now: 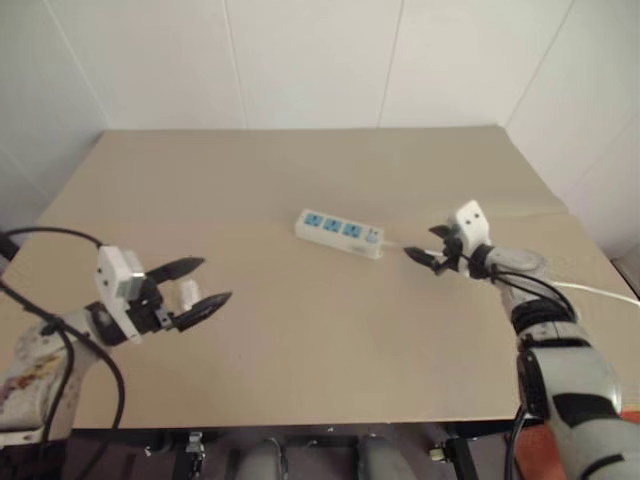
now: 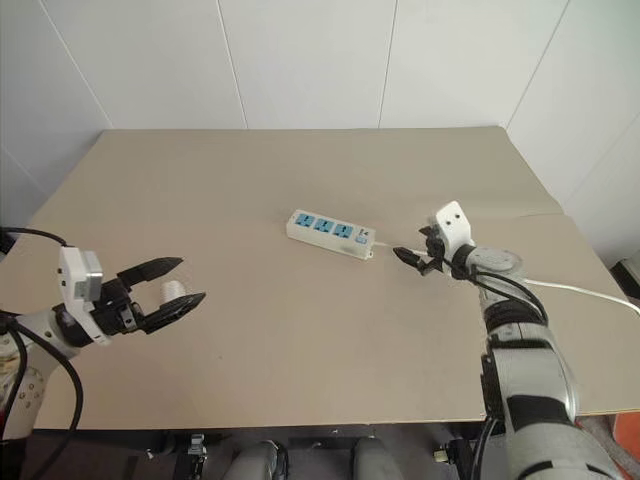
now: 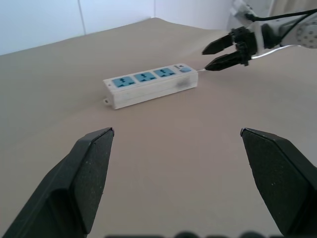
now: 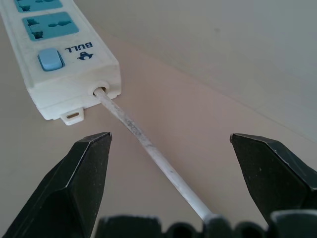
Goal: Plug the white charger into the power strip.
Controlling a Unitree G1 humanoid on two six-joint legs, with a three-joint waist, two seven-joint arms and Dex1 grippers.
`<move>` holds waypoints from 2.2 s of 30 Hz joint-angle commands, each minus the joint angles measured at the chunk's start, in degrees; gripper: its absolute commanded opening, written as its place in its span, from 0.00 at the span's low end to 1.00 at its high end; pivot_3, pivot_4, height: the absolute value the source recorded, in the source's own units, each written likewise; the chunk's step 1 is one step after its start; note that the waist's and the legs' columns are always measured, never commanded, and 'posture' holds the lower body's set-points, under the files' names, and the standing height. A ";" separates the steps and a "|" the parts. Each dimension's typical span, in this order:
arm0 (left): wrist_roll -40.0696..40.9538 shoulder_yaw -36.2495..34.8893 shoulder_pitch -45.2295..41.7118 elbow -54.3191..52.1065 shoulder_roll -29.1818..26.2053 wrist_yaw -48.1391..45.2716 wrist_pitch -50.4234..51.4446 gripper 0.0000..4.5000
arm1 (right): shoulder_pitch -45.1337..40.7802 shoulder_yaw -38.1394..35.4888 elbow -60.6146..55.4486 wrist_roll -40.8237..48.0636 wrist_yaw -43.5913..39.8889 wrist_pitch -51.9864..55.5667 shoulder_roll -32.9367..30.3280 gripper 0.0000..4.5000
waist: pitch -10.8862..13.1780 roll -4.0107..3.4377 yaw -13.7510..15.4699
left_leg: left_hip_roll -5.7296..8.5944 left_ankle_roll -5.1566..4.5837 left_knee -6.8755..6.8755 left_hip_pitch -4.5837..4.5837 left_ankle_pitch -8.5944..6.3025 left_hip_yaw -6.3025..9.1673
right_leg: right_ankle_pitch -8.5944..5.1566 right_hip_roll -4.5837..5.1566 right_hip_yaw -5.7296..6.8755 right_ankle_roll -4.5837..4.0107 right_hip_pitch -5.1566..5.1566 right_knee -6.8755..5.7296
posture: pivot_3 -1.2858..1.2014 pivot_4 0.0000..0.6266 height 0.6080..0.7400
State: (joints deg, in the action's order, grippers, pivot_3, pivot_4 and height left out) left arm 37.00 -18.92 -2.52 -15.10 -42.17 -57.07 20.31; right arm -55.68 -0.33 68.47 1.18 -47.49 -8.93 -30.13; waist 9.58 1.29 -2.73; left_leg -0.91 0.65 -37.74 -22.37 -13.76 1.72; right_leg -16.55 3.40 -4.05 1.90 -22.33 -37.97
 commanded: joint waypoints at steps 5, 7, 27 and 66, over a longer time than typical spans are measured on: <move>0.78 2.29 -2.42 -3.30 -5.58 -4.21 2.75 1.00 | -4.80 1.88 6.01 -4.16 -5.56 1.11 0.08 0.92 | 0.01 -0.02 -0.18 | 0.02 0.00 0.00 0.02 0.00 0.00 | 0.00 0.00 -0.01 0.00 -0.01 -0.03 | 0.52 0.24 1.00; 0.02 2.54 -2.17 -3.17 -6.66 -4.99 2.78 1.00 | -5.22 2.23 6.43 -5.04 -5.96 0.97 0.23 0.80 | 0.01 -0.03 -0.51 | 0.01 0.00 0.00 0.05 0.00 0.00 | 0.00 -0.01 -0.01 0.00 0.00 -0.03 | 0.52 0.24 1.00; -2.65 3.06 -0.48 -1.37 -6.17 -6.33 1.34 1.00 | 4.40 0.92 -4.75 -3.14 -19.35 -7.12 -2.05 0.00 | 0.01 -0.03 -1.26 | -0.02 0.00 0.02 0.07 0.00 0.07 | 0.00 -0.02 0.01 0.00 0.02 -0.05 | 0.52 0.24 1.00; -3.28 3.01 -0.75 1.22 -5.92 -7.07 0.70 1.00 | 48.99 -3.45 -81.14 15.69 7.62 20.43 5.99 0.99 | 0.01 -0.03 0.22 | 0.02 0.00 -0.01 0.07 0.00 0.64 | -0.03 -0.06 0.05 0.06 0.07 -0.04 | 0.52 0.24 1.00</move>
State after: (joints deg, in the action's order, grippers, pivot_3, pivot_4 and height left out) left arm 33.62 -15.19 -2.59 -13.01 -47.78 -63.95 21.91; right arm -5.75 -4.19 -12.42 18.10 -40.91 14.09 -24.34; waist 9.59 1.26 -2.51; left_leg -0.88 0.65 -37.76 -22.31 -13.76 2.37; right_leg -16.58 3.35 -4.00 1.96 -22.27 -38.00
